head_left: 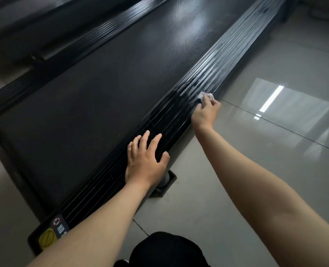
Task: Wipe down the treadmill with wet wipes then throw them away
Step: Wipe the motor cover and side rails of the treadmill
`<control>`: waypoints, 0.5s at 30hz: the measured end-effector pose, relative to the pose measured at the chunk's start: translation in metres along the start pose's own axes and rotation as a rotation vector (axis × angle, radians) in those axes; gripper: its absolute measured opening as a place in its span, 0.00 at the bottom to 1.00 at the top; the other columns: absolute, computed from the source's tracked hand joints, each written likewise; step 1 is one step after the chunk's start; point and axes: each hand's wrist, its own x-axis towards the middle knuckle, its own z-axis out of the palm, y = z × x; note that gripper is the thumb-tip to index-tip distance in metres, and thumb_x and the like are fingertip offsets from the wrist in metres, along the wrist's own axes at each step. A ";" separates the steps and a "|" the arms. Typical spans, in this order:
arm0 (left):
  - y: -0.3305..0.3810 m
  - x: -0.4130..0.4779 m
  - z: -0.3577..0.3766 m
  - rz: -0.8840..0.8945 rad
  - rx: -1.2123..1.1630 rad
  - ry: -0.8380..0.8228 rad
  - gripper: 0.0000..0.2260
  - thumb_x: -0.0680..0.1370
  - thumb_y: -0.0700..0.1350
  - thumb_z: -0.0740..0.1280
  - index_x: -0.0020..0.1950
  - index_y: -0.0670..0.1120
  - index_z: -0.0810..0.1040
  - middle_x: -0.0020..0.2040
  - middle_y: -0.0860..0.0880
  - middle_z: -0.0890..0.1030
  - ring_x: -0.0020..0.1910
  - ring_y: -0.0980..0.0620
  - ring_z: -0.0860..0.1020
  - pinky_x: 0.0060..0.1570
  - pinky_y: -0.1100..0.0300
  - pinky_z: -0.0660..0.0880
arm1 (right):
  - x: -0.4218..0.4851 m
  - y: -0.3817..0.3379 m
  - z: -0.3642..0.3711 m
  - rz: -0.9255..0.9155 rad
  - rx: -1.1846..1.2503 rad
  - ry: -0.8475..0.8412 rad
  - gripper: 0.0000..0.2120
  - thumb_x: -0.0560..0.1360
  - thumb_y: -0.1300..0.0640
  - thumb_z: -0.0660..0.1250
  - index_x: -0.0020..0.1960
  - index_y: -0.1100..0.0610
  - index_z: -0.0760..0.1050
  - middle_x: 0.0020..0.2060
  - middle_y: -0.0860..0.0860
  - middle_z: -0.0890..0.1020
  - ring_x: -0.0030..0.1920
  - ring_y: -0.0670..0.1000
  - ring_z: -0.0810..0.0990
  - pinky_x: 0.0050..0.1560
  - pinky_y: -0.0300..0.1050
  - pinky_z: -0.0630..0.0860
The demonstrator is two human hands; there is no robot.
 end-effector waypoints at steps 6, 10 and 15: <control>0.001 0.002 0.002 -0.001 -0.016 0.006 0.27 0.81 0.59 0.59 0.80 0.58 0.60 0.82 0.51 0.54 0.81 0.47 0.48 0.79 0.44 0.44 | -0.035 0.002 -0.006 -0.494 -0.503 -0.183 0.17 0.77 0.62 0.60 0.61 0.56 0.81 0.66 0.53 0.75 0.71 0.55 0.70 0.73 0.53 0.60; 0.000 0.002 0.003 0.006 -0.005 0.044 0.28 0.80 0.59 0.62 0.79 0.56 0.63 0.82 0.50 0.57 0.80 0.46 0.51 0.79 0.44 0.47 | -0.091 0.003 -0.006 -0.672 -0.565 -0.488 0.16 0.78 0.56 0.61 0.63 0.56 0.80 0.65 0.53 0.76 0.66 0.55 0.74 0.77 0.56 0.52; -0.002 0.001 0.000 -0.019 -0.121 0.043 0.29 0.77 0.60 0.55 0.79 0.54 0.65 0.81 0.52 0.60 0.81 0.50 0.51 0.80 0.46 0.48 | -0.039 -0.016 0.012 -0.576 -0.821 -0.556 0.22 0.83 0.50 0.54 0.75 0.53 0.66 0.76 0.51 0.62 0.77 0.53 0.60 0.76 0.56 0.49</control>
